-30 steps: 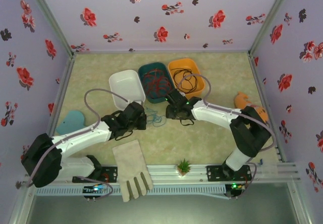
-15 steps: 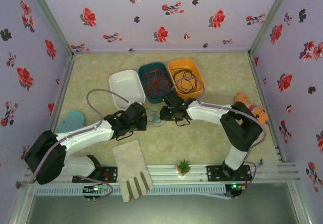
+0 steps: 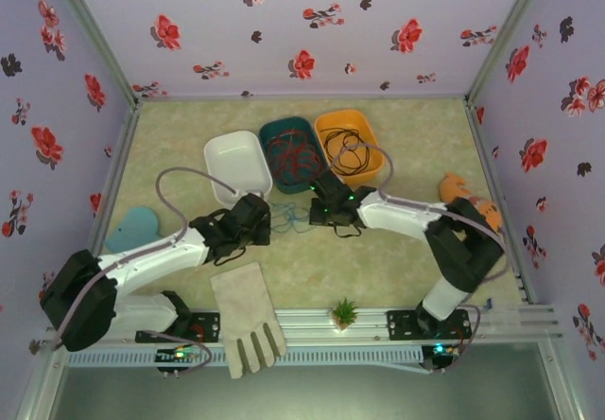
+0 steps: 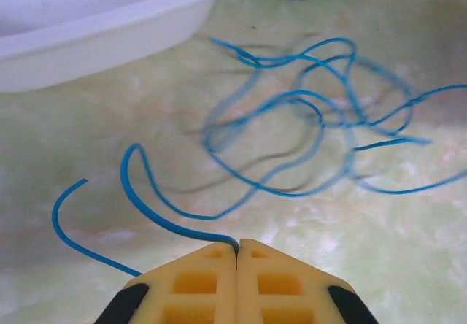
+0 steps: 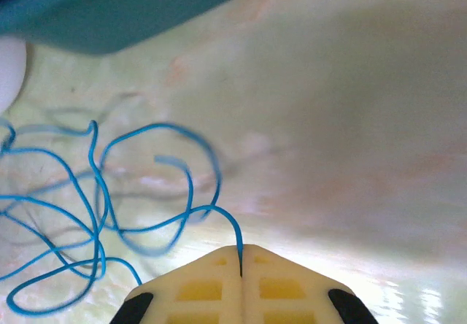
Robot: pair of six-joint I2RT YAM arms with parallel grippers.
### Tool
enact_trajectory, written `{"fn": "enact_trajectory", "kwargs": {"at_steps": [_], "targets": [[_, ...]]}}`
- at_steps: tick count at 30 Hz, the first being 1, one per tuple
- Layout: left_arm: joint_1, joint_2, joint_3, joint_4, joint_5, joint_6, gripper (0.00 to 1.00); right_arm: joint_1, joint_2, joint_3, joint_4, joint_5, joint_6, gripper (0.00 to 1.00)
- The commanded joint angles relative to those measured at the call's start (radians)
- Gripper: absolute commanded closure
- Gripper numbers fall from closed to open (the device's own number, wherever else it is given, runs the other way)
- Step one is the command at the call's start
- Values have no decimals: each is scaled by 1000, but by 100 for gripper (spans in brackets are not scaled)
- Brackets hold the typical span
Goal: Untangle the cables
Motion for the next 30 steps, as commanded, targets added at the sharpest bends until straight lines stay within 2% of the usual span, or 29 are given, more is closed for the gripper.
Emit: {"fn": "enact_trajectory", "kwargs": {"at_steps": [1,5,13,17,26,30], "targets": [[26,-57,-25,-117,-91,-36,100,-49,-144,-40,-171,195,21,100],[56,-101,-42,-191,-116,-50,100,-114,-310,-78,-318,322,13,100],[120,-190,-36,-324,-182,-41,100,-298,-561,-119,-498,419,-41,100],[176,-253,-35,-371,-188,-20,100,-377,-613,-110,-537,421,-81,100],[321,-388,-44,-484,-191,-1,100,-489,-630,-58,-643,517,-115,100],[353,-429,-36,-484,-189,31,100,-511,-630,-80,-599,453,-133,100]]}}
